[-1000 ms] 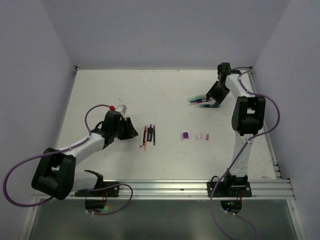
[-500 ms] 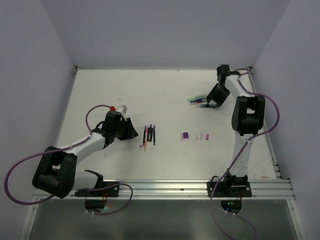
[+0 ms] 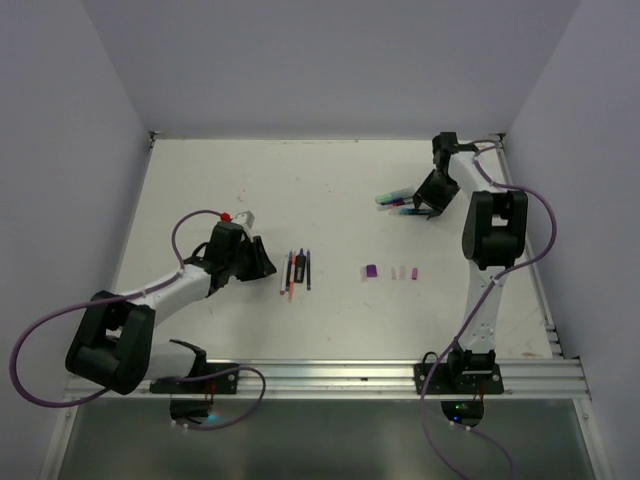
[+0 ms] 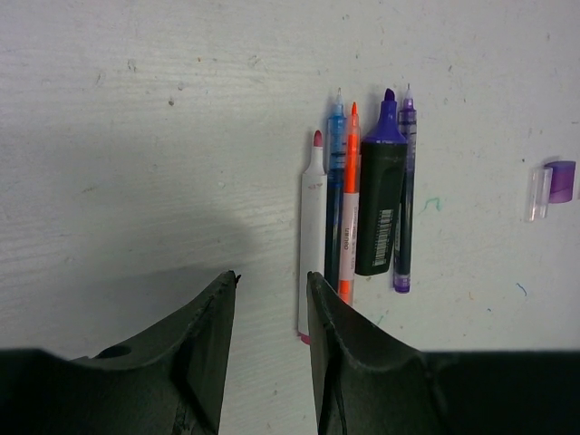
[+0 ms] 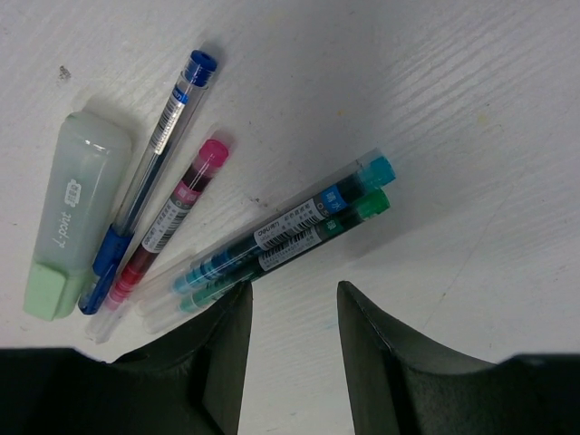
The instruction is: Open the pen caps
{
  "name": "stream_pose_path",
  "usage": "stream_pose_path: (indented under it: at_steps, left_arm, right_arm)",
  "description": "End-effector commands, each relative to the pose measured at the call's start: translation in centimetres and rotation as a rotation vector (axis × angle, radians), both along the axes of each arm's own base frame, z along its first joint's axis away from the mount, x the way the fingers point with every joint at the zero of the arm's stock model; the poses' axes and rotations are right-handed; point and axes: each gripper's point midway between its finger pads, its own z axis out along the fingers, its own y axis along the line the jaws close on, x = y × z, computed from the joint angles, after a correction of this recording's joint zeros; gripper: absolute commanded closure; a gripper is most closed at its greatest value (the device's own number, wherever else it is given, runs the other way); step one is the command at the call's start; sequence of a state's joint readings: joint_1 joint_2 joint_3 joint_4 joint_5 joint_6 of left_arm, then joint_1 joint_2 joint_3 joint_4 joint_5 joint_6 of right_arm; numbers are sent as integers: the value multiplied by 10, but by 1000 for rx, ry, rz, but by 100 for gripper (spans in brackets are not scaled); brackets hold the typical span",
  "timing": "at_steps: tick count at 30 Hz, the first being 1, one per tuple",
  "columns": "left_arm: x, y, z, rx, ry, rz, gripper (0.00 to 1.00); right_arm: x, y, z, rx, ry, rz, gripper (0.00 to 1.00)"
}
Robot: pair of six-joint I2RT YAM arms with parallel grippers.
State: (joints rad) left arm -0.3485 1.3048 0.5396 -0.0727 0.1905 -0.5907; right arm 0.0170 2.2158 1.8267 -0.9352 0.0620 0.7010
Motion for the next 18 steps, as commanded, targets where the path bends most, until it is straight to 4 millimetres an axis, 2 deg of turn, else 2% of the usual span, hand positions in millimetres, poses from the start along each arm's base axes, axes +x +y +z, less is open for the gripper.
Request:
stream_pose_path:
  at_steps: [1,12,18]
  left_arm:
    - [13,-5,12,-14,-40,2,60]
    - [13,-5,12,-5,-35,-8,60]
    - [11,-5,8,-4,-29,-16,60]
  right_arm:
    - [9,-2,0,-18,-18,-30,54]
    - [13,0,-6,-8,-9,-55,54]
    - [12,0,-2,-3,-18,-51,55]
